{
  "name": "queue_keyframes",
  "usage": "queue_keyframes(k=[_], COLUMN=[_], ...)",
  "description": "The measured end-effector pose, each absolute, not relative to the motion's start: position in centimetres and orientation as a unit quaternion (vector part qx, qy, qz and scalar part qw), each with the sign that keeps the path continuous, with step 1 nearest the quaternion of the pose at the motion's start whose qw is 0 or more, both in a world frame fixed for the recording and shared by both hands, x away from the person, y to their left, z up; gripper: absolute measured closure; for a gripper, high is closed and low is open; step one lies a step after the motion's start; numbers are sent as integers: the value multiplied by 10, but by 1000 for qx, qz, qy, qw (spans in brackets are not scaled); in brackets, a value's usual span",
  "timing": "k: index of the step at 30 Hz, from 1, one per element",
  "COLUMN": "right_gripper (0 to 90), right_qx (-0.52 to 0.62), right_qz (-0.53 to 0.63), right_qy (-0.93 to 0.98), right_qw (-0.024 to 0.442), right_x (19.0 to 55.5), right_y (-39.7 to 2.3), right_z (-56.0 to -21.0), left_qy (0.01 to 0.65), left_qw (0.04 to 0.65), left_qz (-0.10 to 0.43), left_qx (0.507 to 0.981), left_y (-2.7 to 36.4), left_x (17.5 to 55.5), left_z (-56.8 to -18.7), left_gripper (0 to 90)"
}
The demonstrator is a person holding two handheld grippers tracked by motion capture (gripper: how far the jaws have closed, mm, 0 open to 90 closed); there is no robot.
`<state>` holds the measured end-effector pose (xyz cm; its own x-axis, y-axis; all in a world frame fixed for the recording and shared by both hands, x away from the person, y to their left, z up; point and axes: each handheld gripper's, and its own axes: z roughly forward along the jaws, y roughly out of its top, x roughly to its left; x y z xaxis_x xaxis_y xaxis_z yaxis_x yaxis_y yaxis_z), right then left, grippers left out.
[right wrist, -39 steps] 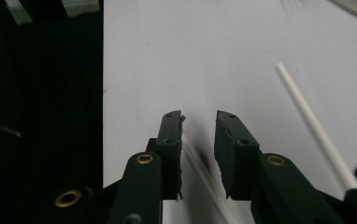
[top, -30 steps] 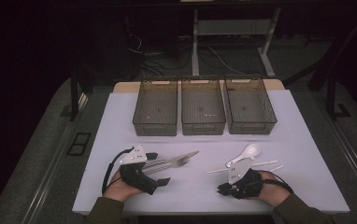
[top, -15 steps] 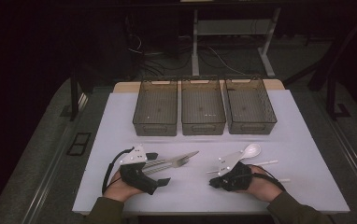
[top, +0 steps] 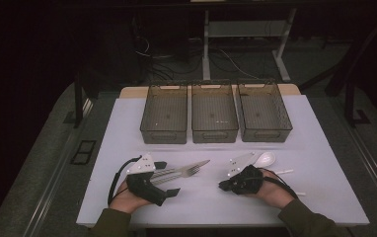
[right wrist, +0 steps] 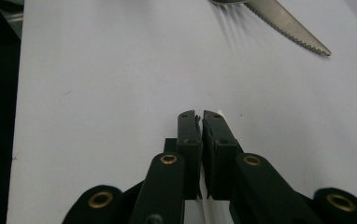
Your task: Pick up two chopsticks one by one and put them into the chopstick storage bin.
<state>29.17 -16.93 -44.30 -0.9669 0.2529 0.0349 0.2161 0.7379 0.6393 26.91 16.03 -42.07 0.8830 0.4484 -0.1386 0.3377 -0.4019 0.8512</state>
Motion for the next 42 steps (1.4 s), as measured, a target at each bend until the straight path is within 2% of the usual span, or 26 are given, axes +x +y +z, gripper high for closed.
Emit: queue_keyframes(k=[5,9,16,21,30,37,42], right_gripper=[801,772,766,762,765,806,820], right_qx=[141,153,201,217,207,188,198], right_qz=[368,374,360,351,326,310,311], right_qy=[919,914,910,910,922,930,929], right_qw=[19,25,46,44,37,51,35], right_x=[291,284,274,270,269,269,266], right_y=[-182,-211,-267,-293,-296,-296,-294], right_z=[-432,-423,-422,-429,-439,-440,-439], left_qy=[235,235,235,232,235,234,234], left_qw=[494,494,491,489,489,490,489], left_qz=[56,55,54,55,53,53,52], left_qx=[835,835,837,839,838,838,839], left_y=[161,160,160,160,160,160,160], left_x=[269,269,269,269,268,268,268], left_z=[-421,-421,-422,-422,-422,-422,-422], left_gripper=[0,0,0,0,0,0,0])
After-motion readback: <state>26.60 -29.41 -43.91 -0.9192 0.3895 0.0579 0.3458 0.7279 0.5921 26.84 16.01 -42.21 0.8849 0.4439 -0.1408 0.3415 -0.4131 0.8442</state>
